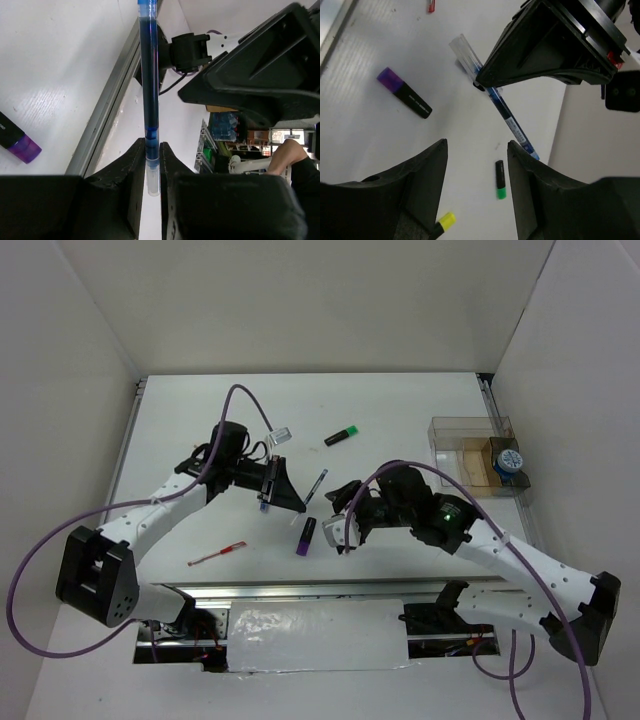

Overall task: Sort the stationery into containers
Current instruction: Place the pen in the storage box.

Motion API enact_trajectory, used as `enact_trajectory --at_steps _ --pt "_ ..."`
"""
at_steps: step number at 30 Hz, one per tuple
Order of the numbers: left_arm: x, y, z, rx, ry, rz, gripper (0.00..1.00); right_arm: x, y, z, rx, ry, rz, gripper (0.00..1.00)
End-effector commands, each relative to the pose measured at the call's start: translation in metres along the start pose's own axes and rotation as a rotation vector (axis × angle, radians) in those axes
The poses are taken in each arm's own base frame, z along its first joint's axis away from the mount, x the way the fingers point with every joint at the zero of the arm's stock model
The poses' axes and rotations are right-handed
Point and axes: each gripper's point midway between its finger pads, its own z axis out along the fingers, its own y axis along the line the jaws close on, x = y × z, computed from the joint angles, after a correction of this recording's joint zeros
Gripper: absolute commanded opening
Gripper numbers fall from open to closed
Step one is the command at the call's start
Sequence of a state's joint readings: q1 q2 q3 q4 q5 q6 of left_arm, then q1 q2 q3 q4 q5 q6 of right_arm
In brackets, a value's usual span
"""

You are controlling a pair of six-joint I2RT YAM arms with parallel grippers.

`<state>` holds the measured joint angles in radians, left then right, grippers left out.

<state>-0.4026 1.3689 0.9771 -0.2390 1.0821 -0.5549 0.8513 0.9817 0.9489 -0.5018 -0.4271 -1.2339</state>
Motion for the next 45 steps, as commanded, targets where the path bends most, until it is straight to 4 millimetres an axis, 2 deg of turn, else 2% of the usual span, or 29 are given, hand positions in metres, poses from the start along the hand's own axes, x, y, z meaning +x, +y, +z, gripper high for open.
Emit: enact_trajectory --at_steps 1,5,11,21,24,27,28,29,31,32,33,34,36,37,38,39,40,41,42,43,44,45 --pt "0.005 -0.012 0.001 0.053 0.032 -0.007 0.00 -0.006 -0.027 0.008 0.107 0.024 -0.177 0.58" --pt "0.013 -0.011 0.007 0.060 0.052 -0.027 0.00 -0.006 -0.031 0.024 0.116 0.039 -0.190 0.56" --pt "0.016 -0.008 0.012 0.067 0.069 -0.059 0.00 -0.005 -0.034 0.033 0.110 0.053 -0.241 0.52" --pt "0.014 -0.010 0.014 0.082 0.078 -0.072 0.00 0.005 -0.021 0.043 0.015 0.081 -0.283 0.45" --pt "0.013 -0.010 0.014 0.080 0.076 -0.068 0.00 0.008 -0.018 0.045 -0.001 0.089 -0.293 0.39" --pt "0.014 -0.011 0.014 0.085 0.079 -0.068 0.00 0.008 -0.020 0.045 0.006 0.090 -0.291 0.29" --pt "0.013 -0.010 0.013 0.083 0.074 -0.062 0.02 0.009 -0.021 0.045 0.010 0.092 -0.287 0.22" --pt "0.013 -0.011 0.012 0.081 0.067 -0.052 0.19 0.010 -0.021 0.044 0.008 0.095 -0.286 0.18" --pt "0.012 -0.009 0.010 0.068 0.050 -0.037 0.42 0.014 -0.022 0.040 0.016 0.109 -0.277 0.06" --pt "0.010 -0.011 0.007 0.060 0.033 -0.018 0.59 0.016 -0.020 0.039 0.017 0.113 -0.275 0.03" --pt "0.007 -0.008 0.004 0.048 0.016 -0.012 0.67 0.017 -0.023 0.035 0.032 0.117 -0.274 0.01" --pt "0.001 -0.005 -0.003 0.021 -0.016 0.007 0.89 0.023 -0.021 0.030 0.040 0.132 -0.266 0.01" --pt "-0.007 -0.002 -0.011 -0.007 -0.044 0.015 0.98 0.030 -0.020 0.023 0.045 0.150 -0.258 0.00" --pt "-0.015 -0.005 -0.017 -0.009 -0.063 0.046 0.99 0.037 -0.015 0.020 0.035 0.170 -0.248 0.00" --pt "-0.019 -0.004 -0.023 -0.020 -0.073 0.034 0.99 0.045 -0.020 0.010 0.058 0.195 -0.240 0.00" --pt "-0.031 0.002 -0.036 -0.045 -0.117 0.030 0.99 0.053 -0.016 0.005 0.056 0.215 -0.229 0.00" --pt "-0.045 -0.002 -0.047 -0.057 -0.150 0.054 0.99 0.060 -0.013 0.000 0.050 0.233 -0.219 0.00" --pt "-0.060 0.002 -0.065 -0.084 -0.212 0.061 0.99 0.075 -0.017 -0.014 0.071 0.277 -0.208 0.00" --pt "-0.071 -0.001 -0.076 -0.095 -0.253 0.074 0.99 0.085 -0.012 -0.020 0.059 0.303 -0.191 0.00" --pt "-0.079 -0.003 -0.085 -0.102 -0.288 0.104 0.99 0.105 -0.017 -0.035 0.082 0.354 -0.161 0.00" --pt "-0.087 0.001 -0.098 -0.130 -0.332 0.109 0.99 0.116 -0.022 -0.045 0.095 0.385 -0.139 0.00" --pt "-0.092 0.000 -0.104 -0.145 -0.352 0.140 0.99 0.130 -0.018 -0.054 0.082 0.419 -0.104 0.00"
